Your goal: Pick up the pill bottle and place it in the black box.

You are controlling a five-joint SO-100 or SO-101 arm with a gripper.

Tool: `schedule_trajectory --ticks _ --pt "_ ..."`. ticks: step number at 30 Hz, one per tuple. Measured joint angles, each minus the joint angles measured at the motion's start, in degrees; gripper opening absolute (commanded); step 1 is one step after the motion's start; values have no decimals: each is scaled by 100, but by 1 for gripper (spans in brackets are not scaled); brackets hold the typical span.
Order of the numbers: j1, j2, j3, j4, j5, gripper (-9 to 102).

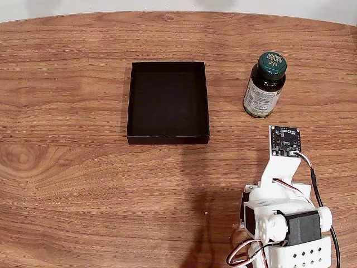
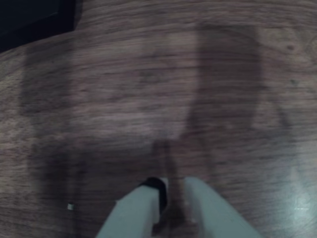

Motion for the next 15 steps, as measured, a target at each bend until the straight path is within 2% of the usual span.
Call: schedule_trajectory --ticks 15 --pt "-132 0 0 9 352 3"
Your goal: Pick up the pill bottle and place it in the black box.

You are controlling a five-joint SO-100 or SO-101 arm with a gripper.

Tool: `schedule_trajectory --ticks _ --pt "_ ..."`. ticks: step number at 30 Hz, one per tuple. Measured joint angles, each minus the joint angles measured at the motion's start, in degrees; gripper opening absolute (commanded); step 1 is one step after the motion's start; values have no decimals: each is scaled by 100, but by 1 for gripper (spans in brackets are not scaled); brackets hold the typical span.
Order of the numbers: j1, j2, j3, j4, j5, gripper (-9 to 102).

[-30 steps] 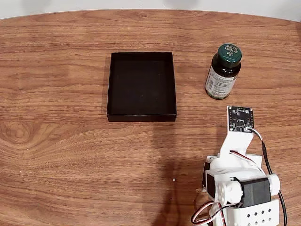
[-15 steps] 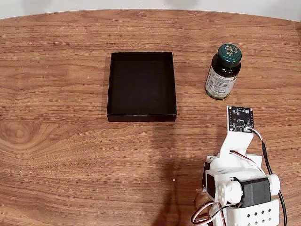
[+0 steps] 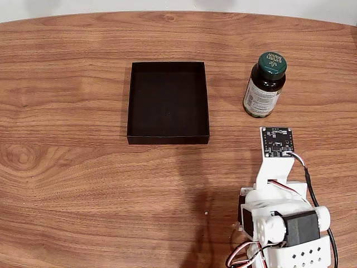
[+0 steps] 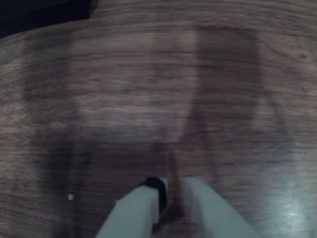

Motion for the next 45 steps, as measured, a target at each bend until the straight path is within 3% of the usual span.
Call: schedule_trajectory --ticks 7,23,45 --pt "167 -26 9 -185 264 5" --pt "510 -1011 9 -1978 580 17" --pt "1257 -3120 18 -6829 62 32"
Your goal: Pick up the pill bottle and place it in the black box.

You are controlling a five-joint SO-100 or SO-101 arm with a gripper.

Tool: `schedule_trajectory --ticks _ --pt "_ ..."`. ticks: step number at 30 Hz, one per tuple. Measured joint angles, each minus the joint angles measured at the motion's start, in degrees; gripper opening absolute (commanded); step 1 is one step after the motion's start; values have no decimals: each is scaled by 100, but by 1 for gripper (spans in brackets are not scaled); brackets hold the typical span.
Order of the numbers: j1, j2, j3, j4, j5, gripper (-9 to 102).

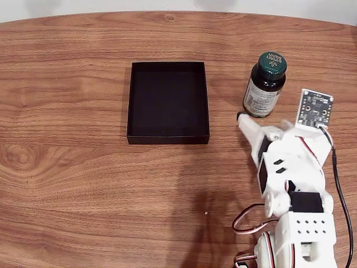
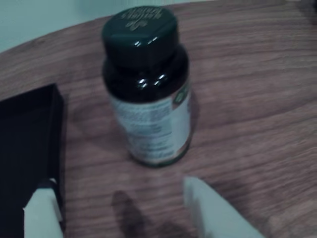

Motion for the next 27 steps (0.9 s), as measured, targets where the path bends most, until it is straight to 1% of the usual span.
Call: schedule_trajectory --ticks 5,9,16,20,27 --pt "176 -905 0 -1116 9 36" --pt "299 -1591 0 -1872 176 39" --pt "387 -2944 -9 -3480 536 42" --pt "404 -3472 -123 -3876 800 43" --pt "404 -4061 -448 -4113 1169 43"
